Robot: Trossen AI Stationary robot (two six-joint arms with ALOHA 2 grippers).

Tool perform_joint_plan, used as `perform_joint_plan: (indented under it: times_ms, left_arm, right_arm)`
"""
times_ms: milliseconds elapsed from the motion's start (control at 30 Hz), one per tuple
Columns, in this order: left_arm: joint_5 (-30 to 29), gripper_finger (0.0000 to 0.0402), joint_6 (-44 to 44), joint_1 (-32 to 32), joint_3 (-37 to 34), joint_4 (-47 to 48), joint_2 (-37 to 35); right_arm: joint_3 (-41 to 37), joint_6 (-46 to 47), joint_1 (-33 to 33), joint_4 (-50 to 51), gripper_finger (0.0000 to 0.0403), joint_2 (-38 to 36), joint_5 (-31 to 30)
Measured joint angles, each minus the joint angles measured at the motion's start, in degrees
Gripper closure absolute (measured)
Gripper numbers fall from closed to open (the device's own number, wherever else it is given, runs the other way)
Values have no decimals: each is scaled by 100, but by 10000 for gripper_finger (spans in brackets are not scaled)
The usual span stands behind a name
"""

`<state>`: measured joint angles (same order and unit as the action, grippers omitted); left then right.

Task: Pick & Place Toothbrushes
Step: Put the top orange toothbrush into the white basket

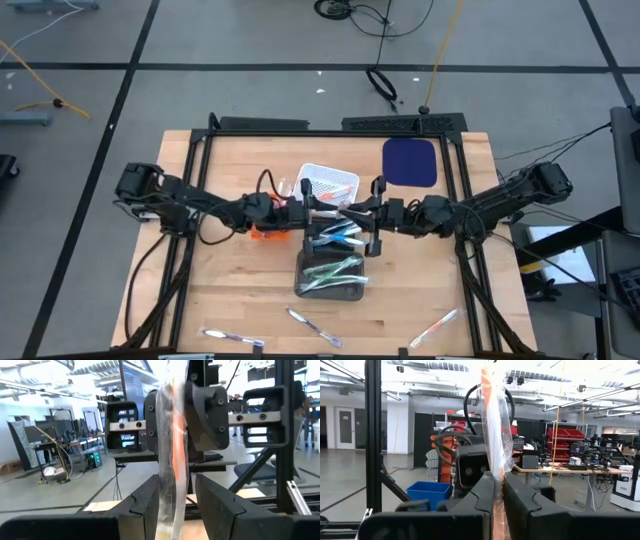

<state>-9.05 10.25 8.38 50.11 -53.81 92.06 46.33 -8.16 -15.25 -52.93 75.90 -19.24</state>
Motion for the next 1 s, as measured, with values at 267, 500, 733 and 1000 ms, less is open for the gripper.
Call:
perform_joint_plan:
  times_ms: [267, 500, 733, 1000]
  left_arm:
    - [0, 279, -41, -87, 2, -343, 286]
    - [45, 384, -5, -78, 2, -332, 284]
    - [43, 395, -138, -68, 2, -304, 284]
    - [-10, 398, -177, -67, 2, -282, 284]
  right_arm:
    - [0, -3, -4, 150, 389, 0, -1]
    - [2, -3, 1, 212, 389, -2, -27]
    - [2, 0, 1, 291, 389, -4, -33]
    - [7, 2, -1, 398, 322, -4, -22]
